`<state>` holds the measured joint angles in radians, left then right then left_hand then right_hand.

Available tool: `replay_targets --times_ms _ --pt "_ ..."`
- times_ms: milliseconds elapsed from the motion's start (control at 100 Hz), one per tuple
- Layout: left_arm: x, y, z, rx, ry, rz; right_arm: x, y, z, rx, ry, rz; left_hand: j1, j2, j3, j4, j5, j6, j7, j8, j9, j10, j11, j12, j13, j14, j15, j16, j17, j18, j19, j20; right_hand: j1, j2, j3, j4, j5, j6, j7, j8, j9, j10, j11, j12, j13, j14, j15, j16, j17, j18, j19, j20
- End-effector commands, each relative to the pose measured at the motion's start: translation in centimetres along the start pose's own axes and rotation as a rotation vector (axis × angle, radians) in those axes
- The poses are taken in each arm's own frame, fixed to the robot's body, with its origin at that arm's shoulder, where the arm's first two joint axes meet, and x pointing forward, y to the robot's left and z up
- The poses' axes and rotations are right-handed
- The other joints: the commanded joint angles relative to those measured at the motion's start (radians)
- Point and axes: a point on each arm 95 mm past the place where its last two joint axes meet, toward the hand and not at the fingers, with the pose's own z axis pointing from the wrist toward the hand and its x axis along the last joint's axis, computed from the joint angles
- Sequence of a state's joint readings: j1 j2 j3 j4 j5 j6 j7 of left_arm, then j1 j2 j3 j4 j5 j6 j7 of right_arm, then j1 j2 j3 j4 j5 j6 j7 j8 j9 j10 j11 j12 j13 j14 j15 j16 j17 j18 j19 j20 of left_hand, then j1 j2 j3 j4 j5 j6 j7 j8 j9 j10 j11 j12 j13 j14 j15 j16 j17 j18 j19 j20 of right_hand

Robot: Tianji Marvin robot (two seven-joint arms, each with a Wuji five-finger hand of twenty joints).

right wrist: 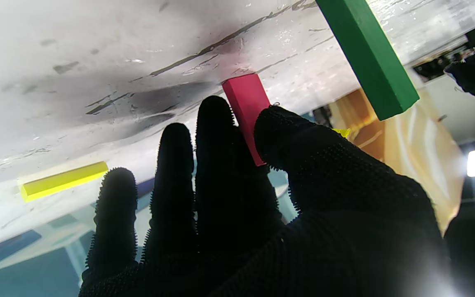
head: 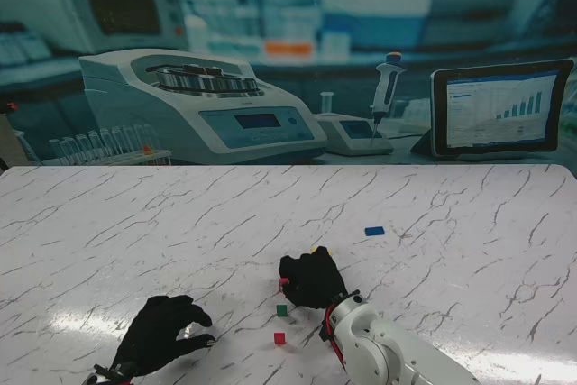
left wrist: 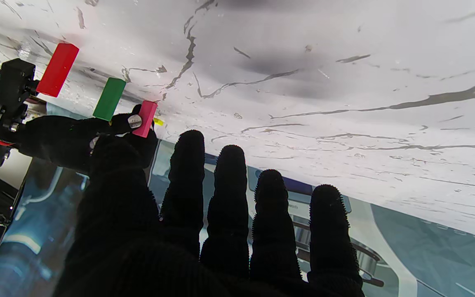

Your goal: Arrange dominoes in a row

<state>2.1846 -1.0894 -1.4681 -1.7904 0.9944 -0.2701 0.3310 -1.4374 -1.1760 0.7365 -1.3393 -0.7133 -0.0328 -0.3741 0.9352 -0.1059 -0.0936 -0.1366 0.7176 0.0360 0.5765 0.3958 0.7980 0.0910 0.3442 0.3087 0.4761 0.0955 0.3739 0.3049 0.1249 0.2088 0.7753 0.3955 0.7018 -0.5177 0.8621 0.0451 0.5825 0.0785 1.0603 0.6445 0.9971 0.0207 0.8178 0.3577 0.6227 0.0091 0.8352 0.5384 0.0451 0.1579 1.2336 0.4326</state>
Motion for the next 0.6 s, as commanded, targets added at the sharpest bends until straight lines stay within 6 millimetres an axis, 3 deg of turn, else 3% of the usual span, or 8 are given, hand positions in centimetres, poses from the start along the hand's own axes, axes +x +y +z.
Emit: replay_targets --times_ms 0,370,530,590 --pt "0.4 0.3 -0.2 -0.014 0.014 -0.019 0.3 -0.2 -0.2 0.007 0.006 0.012 -0.015 0.014 0.012 0.007 0.011 -0.012 0.004 0.014 0.015 -0.016 0.013 0.012 0.015 -0.015 0.006 0.007 -0.009 0.015 0.025 0.014 0.001 -0.021 0.019 -0.060 -0.050 0.012 -0.013 0.013 -0.023 0.007 -0.018 0.006 -0.028 0.006 -0.013 0.005 -0.021 -0.036 -0.007 -0.010" --pt "0.3 0.4 -0.2 -0.013 0.011 -0.022 0.0 0.2 -0.4 0.042 0.014 0.026 -0.012 0.014 0.011 0.005 0.011 -0.012 0.005 0.014 0.016 -0.015 0.014 0.012 0.015 -0.015 0.007 0.008 -0.008 0.012 0.025 0.014 -0.038 -0.033 0.032 -0.062 -0.069 0.023 -0.161 0.064 -0.089 0.047 -0.092 0.027 -0.091 0.036 -0.038 0.010 -0.052 -0.017 -0.049 -0.013" --pt "0.2 0.4 -0.2 -0.014 0.011 -0.022 -0.3 0.7 -0.7 0.076 0.021 0.030 -0.012 0.013 0.010 0.006 0.009 -0.013 0.004 0.013 0.015 -0.015 0.013 0.012 0.015 -0.015 0.007 0.007 -0.009 0.012 0.024 0.013 -0.080 -0.005 0.024 -0.049 -0.049 0.035 -0.341 0.141 -0.147 0.071 -0.128 0.034 -0.145 0.050 -0.065 0.013 -0.073 -0.002 -0.091 -0.008" --pt "0.2 0.4 -0.2 -0.014 0.011 -0.022 -0.5 1.1 -0.8 0.090 0.022 0.031 -0.013 0.014 0.010 0.006 0.009 -0.012 0.003 0.013 0.014 -0.015 0.013 0.012 0.014 -0.014 0.006 0.007 -0.009 0.013 0.024 0.013 -0.097 0.017 0.001 -0.022 -0.039 0.041 -0.433 0.205 -0.174 0.079 -0.150 0.039 -0.173 0.062 -0.078 0.014 -0.085 0.005 -0.118 -0.003"
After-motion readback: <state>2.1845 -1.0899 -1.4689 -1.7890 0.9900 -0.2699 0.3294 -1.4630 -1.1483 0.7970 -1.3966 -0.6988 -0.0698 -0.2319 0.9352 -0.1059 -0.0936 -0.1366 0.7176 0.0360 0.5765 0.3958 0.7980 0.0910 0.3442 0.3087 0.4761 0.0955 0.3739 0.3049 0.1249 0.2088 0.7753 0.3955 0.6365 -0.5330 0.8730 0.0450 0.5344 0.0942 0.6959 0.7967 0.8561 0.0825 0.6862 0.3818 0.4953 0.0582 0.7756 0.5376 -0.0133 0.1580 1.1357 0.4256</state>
